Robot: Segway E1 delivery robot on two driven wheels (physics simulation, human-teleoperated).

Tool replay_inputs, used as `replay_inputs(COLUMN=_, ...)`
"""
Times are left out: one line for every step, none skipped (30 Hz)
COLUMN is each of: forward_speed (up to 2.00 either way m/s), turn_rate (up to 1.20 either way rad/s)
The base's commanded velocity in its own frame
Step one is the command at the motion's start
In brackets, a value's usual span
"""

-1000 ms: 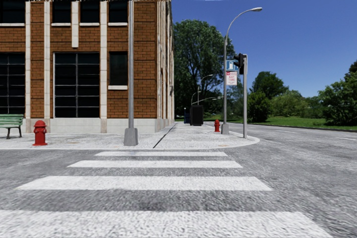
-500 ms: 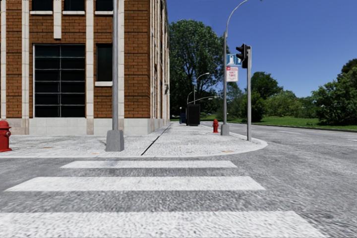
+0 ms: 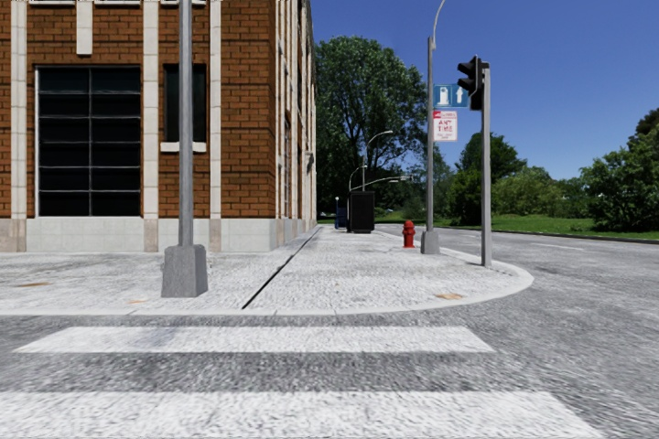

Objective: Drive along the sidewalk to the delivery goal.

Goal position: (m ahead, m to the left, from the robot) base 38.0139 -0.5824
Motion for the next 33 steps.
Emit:
replay_inputs(forward_speed=2.0, turn_rate=0.0)
replay_inputs(forward_speed=2.0, turn_rate=0.0)
replay_inputs(forward_speed=2.0, turn_rate=0.0)
replay_inputs(forward_speed=2.0, turn_rate=0.0)
replay_inputs(forward_speed=2.0, turn_rate=0.0)
replay_inputs(forward_speed=2.0, turn_rate=0.0)
replay_inputs(forward_speed=2.0, turn_rate=0.0)
replay_inputs(forward_speed=2.0, turn_rate=0.0)
replay_inputs(forward_speed=2.0, turn_rate=0.0)
replay_inputs(forward_speed=2.0, turn_rate=0.0)
replay_inputs(forward_speed=2.0, turn_rate=0.0)
replay_inputs(forward_speed=2.0, turn_rate=0.0)
replay_inputs(forward_speed=2.0, turn_rate=0.0)
replay_inputs(forward_speed=2.0, turn_rate=0.0)
replay_inputs(forward_speed=2.0, turn_rate=0.0)
replay_inputs(forward_speed=2.0, turn_rate=0.0)
replay_inputs(forward_speed=2.0, turn_rate=0.0)
replay_inputs(forward_speed=2.0, turn_rate=0.0)
replay_inputs(forward_speed=2.0, turn_rate=0.0)
replay_inputs(forward_speed=2.0, turn_rate=0.0)
replay_inputs(forward_speed=2.0, turn_rate=0.0)
replay_inputs(forward_speed=2.0, turn_rate=0.0)
replay_inputs(forward_speed=2.0, turn_rate=0.0)
replay_inputs(forward_speed=2.0, turn_rate=0.0)
replay_inputs(forward_speed=2.0, turn_rate=0.0)
replay_inputs(forward_speed=2.0, turn_rate=0.0)
replay_inputs(forward_speed=2.0, turn_rate=0.0)
replay_inputs(forward_speed=2.0, turn_rate=0.0)
replay_inputs(forward_speed=2.0, turn_rate=0.0)
replay_inputs(forward_speed=2.0, turn_rate=0.0)
replay_inputs(forward_speed=2.0, turn_rate=0.0)
replay_inputs(forward_speed=2.0, turn_rate=0.0)
replay_inputs(forward_speed=2.0, turn_rate=0.0)
